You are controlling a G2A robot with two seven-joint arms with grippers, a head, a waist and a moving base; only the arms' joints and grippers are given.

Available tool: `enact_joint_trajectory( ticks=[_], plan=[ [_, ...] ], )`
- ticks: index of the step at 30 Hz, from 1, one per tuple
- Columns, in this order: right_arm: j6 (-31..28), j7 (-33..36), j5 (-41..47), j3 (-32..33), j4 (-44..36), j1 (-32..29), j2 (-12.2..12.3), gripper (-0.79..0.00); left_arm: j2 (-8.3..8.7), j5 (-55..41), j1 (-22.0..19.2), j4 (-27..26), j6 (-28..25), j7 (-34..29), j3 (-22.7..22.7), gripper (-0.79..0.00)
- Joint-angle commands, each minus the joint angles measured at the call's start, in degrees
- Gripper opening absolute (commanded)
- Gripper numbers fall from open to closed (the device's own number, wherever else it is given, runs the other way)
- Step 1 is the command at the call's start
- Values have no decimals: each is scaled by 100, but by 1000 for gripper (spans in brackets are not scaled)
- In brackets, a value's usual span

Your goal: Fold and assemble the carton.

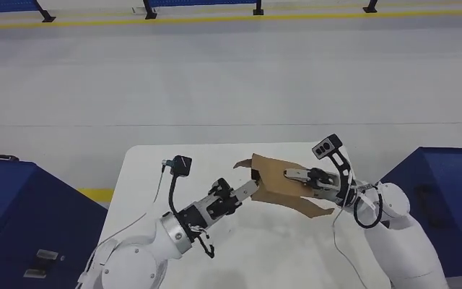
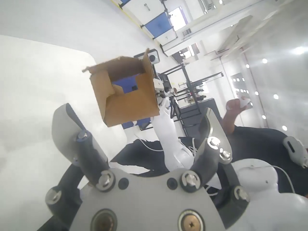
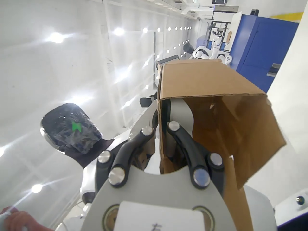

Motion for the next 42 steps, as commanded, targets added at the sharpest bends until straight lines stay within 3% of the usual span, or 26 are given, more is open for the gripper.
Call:
enact_joint_trajectory(
  ticks=[1,14,30,42],
  plan=[
    [-42,12,-137,27,-67,-49,9,-785,-11,70,-54,50,106,47,138,0],
    [-234,20,-463,50,-256,-190,23,-785,-105,39,-635,658,710,373,476,0],
    [-224,5,-445,163,-241,-181,34,-785,-90,7,-612,802,1019,266,345,0],
    [-188,16,-433,88,-267,-66,25,-785,-108,-6,-856,1103,1073,149,480,0]
  ],
)
